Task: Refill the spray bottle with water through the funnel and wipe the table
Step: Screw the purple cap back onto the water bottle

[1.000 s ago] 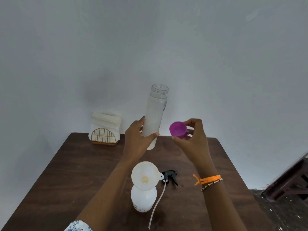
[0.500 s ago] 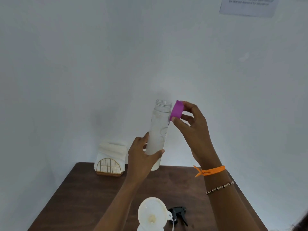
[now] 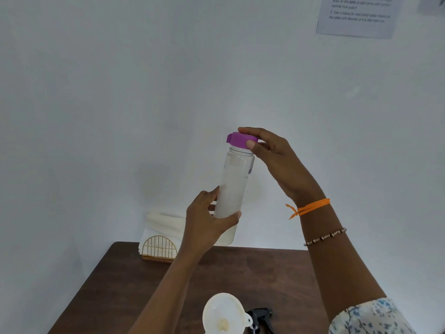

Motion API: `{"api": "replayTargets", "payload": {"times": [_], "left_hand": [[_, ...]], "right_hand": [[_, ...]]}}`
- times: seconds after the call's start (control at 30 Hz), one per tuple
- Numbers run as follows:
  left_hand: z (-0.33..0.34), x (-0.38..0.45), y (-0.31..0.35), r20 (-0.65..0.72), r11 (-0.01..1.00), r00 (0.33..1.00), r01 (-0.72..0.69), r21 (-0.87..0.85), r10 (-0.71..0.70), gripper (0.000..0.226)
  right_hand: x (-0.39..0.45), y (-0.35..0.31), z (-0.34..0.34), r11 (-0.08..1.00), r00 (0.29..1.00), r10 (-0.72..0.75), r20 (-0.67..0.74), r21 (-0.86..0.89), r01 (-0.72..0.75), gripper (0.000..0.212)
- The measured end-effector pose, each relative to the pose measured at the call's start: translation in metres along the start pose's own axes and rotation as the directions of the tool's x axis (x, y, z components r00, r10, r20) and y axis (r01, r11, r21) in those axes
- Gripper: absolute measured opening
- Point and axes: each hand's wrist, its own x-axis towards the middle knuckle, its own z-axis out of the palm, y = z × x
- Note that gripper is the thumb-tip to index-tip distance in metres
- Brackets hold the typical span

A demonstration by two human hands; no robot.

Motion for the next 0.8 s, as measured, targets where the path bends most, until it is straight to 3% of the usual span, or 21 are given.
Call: {"api": "replayTargets", "payload": {"times": [0.27,0.57,0.67,0.8], "left_hand": [[-0.009,0.005,0.001,0.055,0.998,0.998,0.029,-0.051,-0.026,0.063],[0.001,0.002,0.0,0.033,0.994,0.997,0.077,-0.073,-0.074,0.064],[0.003,0.003,-0.002,0.029,0.991,0.995,0.094,-0.094,-0.091,0.064],[0.002,0.005,-0.004,0.023,0.99,0.994,0.104,-0.092,-0.103,0.065]], "right_hand": [[0.009,0.001,-0.009,0.99,0.986,0.04,0.164,0.123,-0.061,0.028],[0.013,0.003,0.009,0.984,0.984,0.145,-0.106,0.12,-0.133,0.034],[0.012,0.003,0.009,0.967,0.981,0.186,-0.048,0.183,-0.174,0.032],[0.01,0.006,0.007,0.966,0.991,0.134,0.031,0.218,-0.137,0.023]]}}
